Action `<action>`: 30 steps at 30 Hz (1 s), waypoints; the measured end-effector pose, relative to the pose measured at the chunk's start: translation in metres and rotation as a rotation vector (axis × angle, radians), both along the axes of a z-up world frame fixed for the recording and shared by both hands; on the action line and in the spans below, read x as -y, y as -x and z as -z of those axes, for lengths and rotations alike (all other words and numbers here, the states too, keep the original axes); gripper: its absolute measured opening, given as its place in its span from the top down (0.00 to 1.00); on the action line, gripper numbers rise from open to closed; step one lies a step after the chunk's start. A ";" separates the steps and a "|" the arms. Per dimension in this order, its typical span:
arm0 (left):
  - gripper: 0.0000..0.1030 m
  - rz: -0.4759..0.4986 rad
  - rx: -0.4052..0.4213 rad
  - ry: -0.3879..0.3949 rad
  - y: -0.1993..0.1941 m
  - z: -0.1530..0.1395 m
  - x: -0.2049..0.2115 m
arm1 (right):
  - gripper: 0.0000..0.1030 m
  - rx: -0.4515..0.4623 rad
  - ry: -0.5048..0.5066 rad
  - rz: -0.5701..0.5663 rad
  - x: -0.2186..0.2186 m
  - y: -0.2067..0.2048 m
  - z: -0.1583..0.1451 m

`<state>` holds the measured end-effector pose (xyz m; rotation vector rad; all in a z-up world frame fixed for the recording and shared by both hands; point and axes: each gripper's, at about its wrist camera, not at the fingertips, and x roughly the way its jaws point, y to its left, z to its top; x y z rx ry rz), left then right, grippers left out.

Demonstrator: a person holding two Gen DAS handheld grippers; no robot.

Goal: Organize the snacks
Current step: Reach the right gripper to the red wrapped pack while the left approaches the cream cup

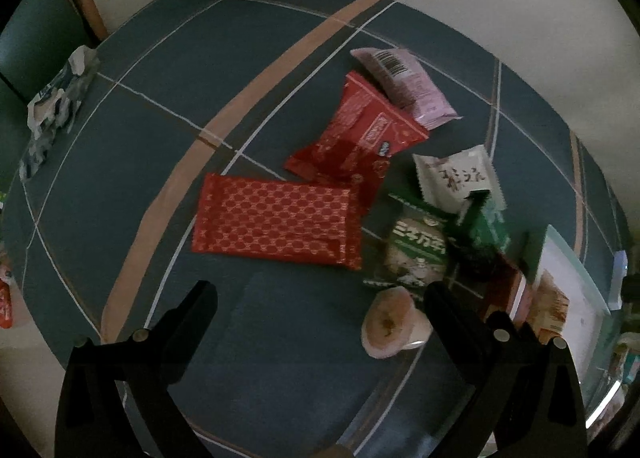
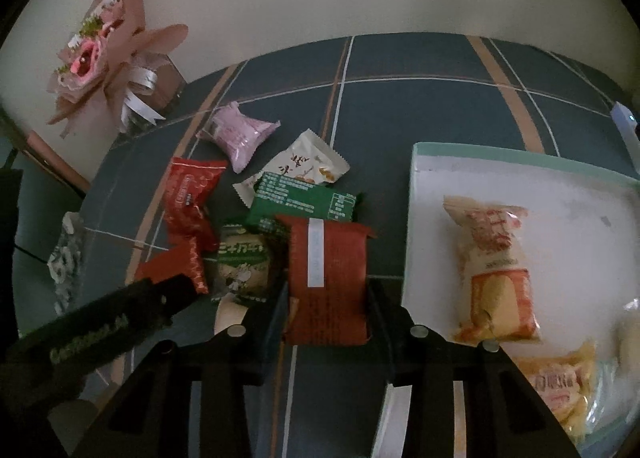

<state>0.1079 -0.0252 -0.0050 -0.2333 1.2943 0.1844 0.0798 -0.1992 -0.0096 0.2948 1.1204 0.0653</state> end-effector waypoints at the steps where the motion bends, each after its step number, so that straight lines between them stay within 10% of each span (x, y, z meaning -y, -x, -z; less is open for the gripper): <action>1: 0.00 0.006 -0.005 -0.004 0.001 0.000 0.002 | 0.59 0.002 0.000 0.003 0.001 0.002 -0.002; 11: 0.03 0.090 -0.051 0.010 0.004 0.016 0.039 | 0.70 0.002 0.023 0.009 0.014 0.020 -0.021; 30: 0.52 0.097 -0.112 0.138 0.007 0.056 0.068 | 0.70 -0.084 0.024 0.036 0.024 0.019 0.001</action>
